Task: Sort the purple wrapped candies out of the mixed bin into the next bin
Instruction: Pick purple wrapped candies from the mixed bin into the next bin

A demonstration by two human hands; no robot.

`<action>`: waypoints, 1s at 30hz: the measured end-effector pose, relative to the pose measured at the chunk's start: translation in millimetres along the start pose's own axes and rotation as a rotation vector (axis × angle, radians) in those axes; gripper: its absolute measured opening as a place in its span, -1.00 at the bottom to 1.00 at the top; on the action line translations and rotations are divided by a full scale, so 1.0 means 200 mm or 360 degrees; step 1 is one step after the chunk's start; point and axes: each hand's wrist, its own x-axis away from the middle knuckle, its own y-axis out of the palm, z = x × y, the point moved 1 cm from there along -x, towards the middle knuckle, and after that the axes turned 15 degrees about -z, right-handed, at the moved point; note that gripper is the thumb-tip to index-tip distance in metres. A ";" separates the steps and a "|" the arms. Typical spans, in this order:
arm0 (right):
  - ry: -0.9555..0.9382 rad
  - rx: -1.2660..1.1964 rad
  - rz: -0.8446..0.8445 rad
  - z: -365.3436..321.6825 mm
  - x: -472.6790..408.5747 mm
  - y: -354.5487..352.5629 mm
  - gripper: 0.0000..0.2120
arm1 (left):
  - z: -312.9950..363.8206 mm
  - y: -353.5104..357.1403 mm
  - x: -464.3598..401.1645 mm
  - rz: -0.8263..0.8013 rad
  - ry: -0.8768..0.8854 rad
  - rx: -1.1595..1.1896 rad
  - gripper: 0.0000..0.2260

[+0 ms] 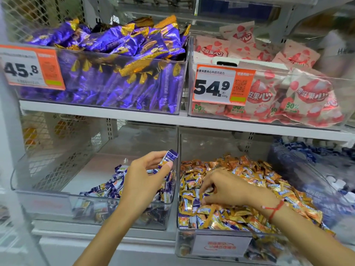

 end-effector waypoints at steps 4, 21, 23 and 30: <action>-0.0049 -0.0117 -0.0051 0.04 -0.05 -0.06 -0.82 | -0.03 0.01 0.01 -0.0100 -0.0075 -0.0043 -0.83; -0.0121 -0.2167 0.0761 -0.07 0.09 -0.13 -0.83 | 0.01 0.05 0.00 0.0049 0.0034 -0.0099 -0.68; -0.0066 -0.2090 0.0806 -0.10 0.09 -0.15 -0.82 | 0.01 0.06 -0.01 0.0040 0.0027 -0.0107 -0.69; -0.0203 -0.1991 0.0866 -0.23 0.05 -0.16 -0.83 | 0.04 0.09 -0.02 -0.0050 -0.0080 0.0078 -0.77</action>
